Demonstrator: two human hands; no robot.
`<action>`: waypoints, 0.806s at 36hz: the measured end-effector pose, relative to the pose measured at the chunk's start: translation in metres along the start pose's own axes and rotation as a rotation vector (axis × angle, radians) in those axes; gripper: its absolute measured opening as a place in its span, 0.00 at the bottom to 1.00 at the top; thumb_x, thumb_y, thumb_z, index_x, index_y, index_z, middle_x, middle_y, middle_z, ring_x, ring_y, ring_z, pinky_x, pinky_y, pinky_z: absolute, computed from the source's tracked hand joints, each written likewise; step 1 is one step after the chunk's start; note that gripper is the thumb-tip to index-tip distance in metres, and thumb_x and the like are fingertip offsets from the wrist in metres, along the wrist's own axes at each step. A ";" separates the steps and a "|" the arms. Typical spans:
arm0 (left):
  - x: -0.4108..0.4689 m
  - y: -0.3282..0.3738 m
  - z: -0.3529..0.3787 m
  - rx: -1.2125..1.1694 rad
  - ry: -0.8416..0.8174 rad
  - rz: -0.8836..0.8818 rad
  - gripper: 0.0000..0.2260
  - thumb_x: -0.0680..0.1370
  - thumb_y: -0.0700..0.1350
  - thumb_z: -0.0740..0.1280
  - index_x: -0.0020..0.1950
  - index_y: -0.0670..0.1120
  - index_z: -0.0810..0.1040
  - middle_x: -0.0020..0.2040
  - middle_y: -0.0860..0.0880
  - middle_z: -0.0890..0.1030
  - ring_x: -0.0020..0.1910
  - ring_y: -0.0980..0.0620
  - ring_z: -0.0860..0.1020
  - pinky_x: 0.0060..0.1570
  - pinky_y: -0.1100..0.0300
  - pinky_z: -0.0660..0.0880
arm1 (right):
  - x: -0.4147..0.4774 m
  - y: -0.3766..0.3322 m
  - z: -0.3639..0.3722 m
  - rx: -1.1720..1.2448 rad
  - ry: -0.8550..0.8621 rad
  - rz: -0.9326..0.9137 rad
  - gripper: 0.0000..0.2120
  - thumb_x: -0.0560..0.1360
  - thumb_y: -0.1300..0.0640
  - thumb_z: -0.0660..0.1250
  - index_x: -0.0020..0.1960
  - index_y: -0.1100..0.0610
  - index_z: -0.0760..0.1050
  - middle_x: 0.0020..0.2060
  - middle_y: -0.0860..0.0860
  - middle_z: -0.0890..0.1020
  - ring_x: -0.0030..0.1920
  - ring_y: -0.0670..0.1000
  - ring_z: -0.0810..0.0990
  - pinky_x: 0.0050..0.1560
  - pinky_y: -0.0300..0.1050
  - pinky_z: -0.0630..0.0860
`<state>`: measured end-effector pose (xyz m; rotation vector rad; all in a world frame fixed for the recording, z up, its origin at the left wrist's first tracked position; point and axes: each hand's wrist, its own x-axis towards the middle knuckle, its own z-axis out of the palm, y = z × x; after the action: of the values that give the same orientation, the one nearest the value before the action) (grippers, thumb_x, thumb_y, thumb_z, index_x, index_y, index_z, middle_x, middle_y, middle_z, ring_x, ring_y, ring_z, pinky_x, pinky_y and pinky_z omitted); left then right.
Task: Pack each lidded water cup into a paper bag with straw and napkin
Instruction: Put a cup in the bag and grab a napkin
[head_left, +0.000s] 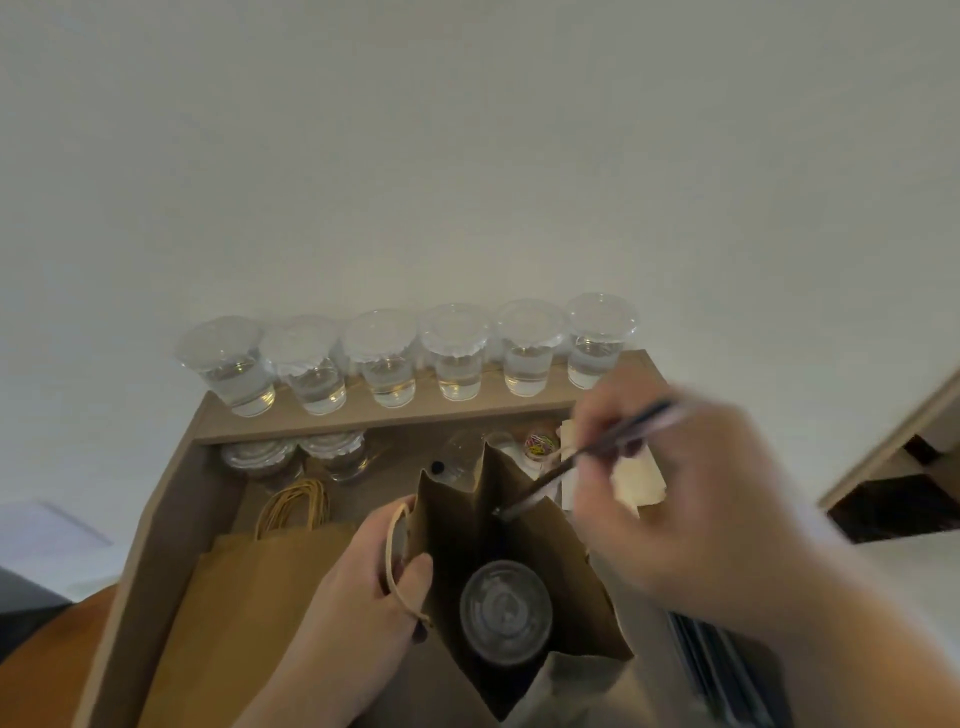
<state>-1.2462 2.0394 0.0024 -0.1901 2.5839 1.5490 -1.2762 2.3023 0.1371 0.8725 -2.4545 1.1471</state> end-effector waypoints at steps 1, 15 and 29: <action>0.001 -0.001 -0.001 0.000 -0.002 0.001 0.21 0.82 0.51 0.68 0.61 0.79 0.69 0.54 0.66 0.83 0.47 0.61 0.85 0.36 0.70 0.79 | 0.003 0.006 0.012 -0.088 -0.073 0.032 0.03 0.74 0.48 0.68 0.47 0.42 0.74 0.43 0.41 0.80 0.47 0.46 0.81 0.43 0.40 0.78; 0.009 -0.010 -0.010 0.113 0.038 -0.056 0.27 0.81 0.48 0.67 0.70 0.76 0.62 0.55 0.57 0.83 0.49 0.64 0.83 0.42 0.68 0.78 | 0.021 0.118 0.004 0.331 0.169 0.433 0.14 0.78 0.46 0.65 0.58 0.45 0.85 0.51 0.47 0.88 0.55 0.44 0.85 0.58 0.46 0.80; 0.009 -0.009 -0.013 0.227 0.093 -0.218 0.30 0.80 0.45 0.70 0.75 0.66 0.60 0.47 0.47 0.83 0.48 0.53 0.84 0.63 0.48 0.79 | -0.004 0.284 0.120 -0.492 -0.614 0.647 0.40 0.75 0.48 0.73 0.83 0.46 0.62 0.83 0.50 0.61 0.81 0.55 0.63 0.79 0.55 0.65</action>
<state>-1.2546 2.0231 -0.0004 -0.5116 2.6765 1.1915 -1.4551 2.3529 -0.1095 0.2945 -3.4606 0.3680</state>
